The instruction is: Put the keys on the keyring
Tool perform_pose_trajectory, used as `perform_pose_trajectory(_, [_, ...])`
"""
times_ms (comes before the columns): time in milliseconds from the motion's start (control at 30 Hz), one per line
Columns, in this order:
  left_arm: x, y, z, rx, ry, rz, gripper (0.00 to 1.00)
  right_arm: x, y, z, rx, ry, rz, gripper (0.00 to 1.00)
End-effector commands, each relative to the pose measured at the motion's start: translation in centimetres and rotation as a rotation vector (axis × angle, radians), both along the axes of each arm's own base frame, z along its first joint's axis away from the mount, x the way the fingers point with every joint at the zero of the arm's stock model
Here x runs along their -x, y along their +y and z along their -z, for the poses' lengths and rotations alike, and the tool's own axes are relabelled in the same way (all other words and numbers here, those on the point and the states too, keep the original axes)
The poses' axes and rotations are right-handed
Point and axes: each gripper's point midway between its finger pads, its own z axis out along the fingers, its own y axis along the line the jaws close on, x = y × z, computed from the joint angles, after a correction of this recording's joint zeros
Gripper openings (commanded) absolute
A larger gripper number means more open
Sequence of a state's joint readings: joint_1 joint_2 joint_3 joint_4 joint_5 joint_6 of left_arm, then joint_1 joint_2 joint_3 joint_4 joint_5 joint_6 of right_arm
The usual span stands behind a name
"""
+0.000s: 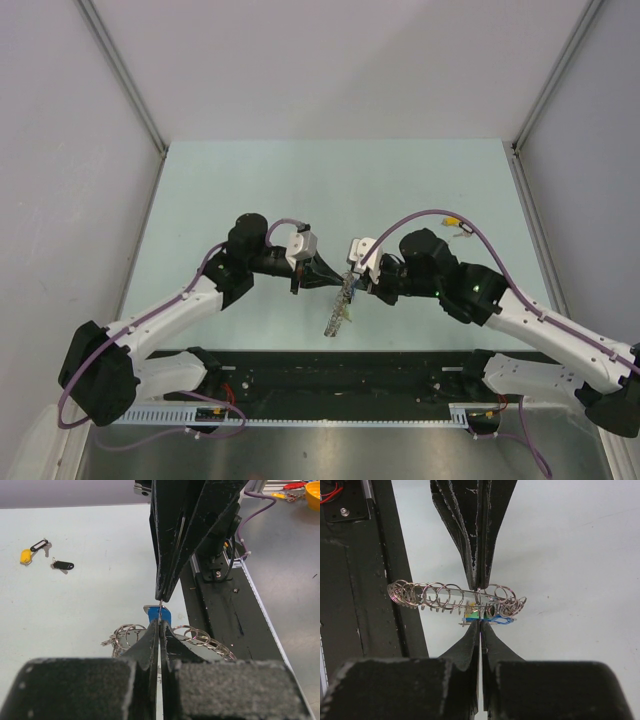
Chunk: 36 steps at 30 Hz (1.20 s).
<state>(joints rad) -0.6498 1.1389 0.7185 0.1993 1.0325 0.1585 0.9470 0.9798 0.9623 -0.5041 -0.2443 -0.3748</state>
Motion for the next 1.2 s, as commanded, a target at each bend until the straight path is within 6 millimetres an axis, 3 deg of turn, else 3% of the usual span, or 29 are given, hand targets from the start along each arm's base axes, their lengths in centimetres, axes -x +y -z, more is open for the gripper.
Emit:
perform_pose_trajectory(0, [0.04,-0.45,-2.63,0.063,-0.088,0.032,0.01,0.07,0.89,-2.33,-0.061,-0.021,-0.02,0.0])
perform_pose_trajectory(1167, [0.28,-0.42,-2.67,0.064,-0.085,0.046,0.0,-0.21,1.28,-2.7,-0.081,-0.023,-0.013,0.0])
